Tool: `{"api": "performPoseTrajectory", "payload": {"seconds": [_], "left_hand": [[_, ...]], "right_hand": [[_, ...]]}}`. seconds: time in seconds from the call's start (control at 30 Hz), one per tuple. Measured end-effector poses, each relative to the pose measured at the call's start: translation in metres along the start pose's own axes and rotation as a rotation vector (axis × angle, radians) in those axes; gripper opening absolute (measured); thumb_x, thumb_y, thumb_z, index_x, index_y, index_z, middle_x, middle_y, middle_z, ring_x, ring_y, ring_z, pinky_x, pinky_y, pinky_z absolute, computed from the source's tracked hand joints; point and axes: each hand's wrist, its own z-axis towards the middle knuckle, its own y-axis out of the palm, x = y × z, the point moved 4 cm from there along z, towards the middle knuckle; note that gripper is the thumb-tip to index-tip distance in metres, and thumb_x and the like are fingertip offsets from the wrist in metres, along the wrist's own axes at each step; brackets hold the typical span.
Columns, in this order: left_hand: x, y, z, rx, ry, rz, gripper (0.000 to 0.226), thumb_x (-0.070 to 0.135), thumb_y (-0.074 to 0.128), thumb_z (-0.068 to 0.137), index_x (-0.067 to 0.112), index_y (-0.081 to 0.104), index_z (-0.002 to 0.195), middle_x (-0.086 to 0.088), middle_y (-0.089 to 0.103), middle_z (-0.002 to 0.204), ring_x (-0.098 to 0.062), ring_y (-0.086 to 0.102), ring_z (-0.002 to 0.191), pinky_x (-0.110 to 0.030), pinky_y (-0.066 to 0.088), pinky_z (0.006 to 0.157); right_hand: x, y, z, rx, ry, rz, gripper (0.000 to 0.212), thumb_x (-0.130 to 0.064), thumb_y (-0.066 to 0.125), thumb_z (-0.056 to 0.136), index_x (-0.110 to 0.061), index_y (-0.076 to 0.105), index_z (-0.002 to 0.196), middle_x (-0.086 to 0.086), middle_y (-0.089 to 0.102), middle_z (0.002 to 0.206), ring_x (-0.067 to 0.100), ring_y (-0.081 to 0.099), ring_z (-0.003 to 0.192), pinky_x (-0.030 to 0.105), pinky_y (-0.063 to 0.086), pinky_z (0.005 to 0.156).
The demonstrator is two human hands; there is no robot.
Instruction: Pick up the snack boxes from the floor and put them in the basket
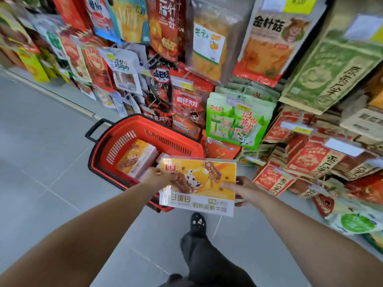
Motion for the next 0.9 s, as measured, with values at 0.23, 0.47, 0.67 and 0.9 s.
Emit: {"api": "performPoseTrajectory", "payload": {"seconds": [0.23, 0.47, 0.67, 0.9], "left_hand": [[0.02, -0.058, 0.091, 0.045, -0.109, 0.008, 0.087, 0.053, 0.081, 0.053, 0.009, 0.048, 0.12, -0.011, 0.063, 0.115, -0.028, 0.064, 0.101, -0.046, 0.053, 0.091], [0.026, -0.091, 0.189, -0.043, -0.213, 0.182, 0.06, 0.014, 0.073, 0.082, 0.0, 0.037, 0.129, -0.013, 0.052, 0.121, -0.022, 0.054, 0.1, -0.025, 0.046, 0.081], [0.013, -0.103, 0.294, -0.205, -0.091, 0.483, 0.069, 0.023, 0.073, 0.081, 0.007, 0.038, 0.137, -0.006, 0.053, 0.12, -0.022, 0.053, 0.103, -0.037, 0.044, 0.097], [-0.042, -0.07, 0.39, -0.361, -0.153, 0.55, 0.084, 0.016, 0.074, 0.078, 0.015, 0.021, 0.143, -0.008, 0.05, 0.105, -0.019, 0.053, 0.086, -0.036, 0.05, 0.07]], "right_hand": [[-0.069, 0.05, 0.083, -0.065, 0.045, -0.106, 0.043, -0.056, 0.073, 0.073, -0.028, 0.058, 0.102, 0.004, 0.069, 0.11, 0.019, 0.064, 0.092, 0.039, 0.057, 0.082], [-0.058, 0.117, 0.162, 0.06, 0.139, -0.041, 0.1, -0.094, 0.051, 0.048, -0.034, 0.052, 0.128, -0.006, 0.064, 0.119, 0.02, 0.061, 0.104, 0.04, 0.052, 0.086], [-0.035, 0.173, 0.243, 0.313, 0.233, 0.185, 0.054, -0.057, 0.05, 0.091, -0.023, 0.054, 0.131, 0.01, 0.059, 0.124, 0.03, 0.055, 0.115, 0.042, 0.045, 0.094], [0.025, 0.204, 0.348, 0.516, 0.349, 0.126, 0.053, -0.056, 0.046, 0.092, -0.011, 0.065, 0.112, 0.014, 0.069, 0.092, 0.028, 0.062, 0.075, 0.028, 0.036, 0.056]]}}
